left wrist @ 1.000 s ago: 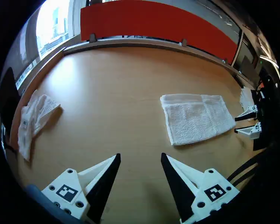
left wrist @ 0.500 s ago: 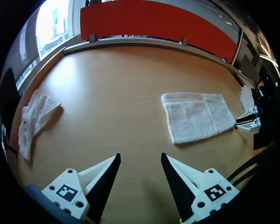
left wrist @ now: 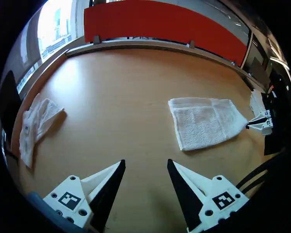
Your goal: Fold towel
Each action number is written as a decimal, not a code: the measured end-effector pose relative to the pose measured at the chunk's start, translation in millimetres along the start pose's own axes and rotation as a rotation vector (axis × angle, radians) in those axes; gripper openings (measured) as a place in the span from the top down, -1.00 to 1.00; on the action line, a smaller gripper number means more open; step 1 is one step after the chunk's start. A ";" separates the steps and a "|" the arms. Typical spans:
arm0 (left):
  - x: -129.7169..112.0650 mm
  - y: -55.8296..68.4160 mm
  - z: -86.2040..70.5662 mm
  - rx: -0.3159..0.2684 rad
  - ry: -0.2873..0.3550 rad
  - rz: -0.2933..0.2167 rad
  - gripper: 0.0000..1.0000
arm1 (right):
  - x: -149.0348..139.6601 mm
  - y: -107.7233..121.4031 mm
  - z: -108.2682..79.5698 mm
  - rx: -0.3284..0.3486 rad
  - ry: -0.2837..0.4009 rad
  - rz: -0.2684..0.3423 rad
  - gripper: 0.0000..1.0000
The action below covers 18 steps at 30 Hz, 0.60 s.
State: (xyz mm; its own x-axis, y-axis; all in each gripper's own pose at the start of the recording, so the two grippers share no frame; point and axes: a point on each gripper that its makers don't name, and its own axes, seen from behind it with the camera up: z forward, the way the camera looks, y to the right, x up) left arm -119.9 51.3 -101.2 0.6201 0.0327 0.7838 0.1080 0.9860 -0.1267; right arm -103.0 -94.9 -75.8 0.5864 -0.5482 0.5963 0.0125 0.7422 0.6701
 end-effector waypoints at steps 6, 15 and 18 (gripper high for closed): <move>3.1 -2.1 0.0 0.002 0.003 0.000 -0.59 | 24.1 5.3 -17.5 -0.034 0.051 -0.005 0.92; 10.8 -3.2 -0.8 0.002 0.015 0.001 -0.59 | 62.5 15.5 -49.8 -0.078 0.121 -0.028 0.92; 12.8 -2.7 -0.8 0.001 0.019 0.002 -0.59 | 72.3 18.8 -59.3 -0.092 0.139 -0.039 0.92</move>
State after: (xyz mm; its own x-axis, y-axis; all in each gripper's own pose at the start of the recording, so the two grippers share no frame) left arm -111.6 48.9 -91.3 0.6347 0.0312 0.7721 0.1062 0.9862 -0.1272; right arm -12.4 -97.7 -46.2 0.6905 -0.5234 0.4993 0.1079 0.7571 0.6444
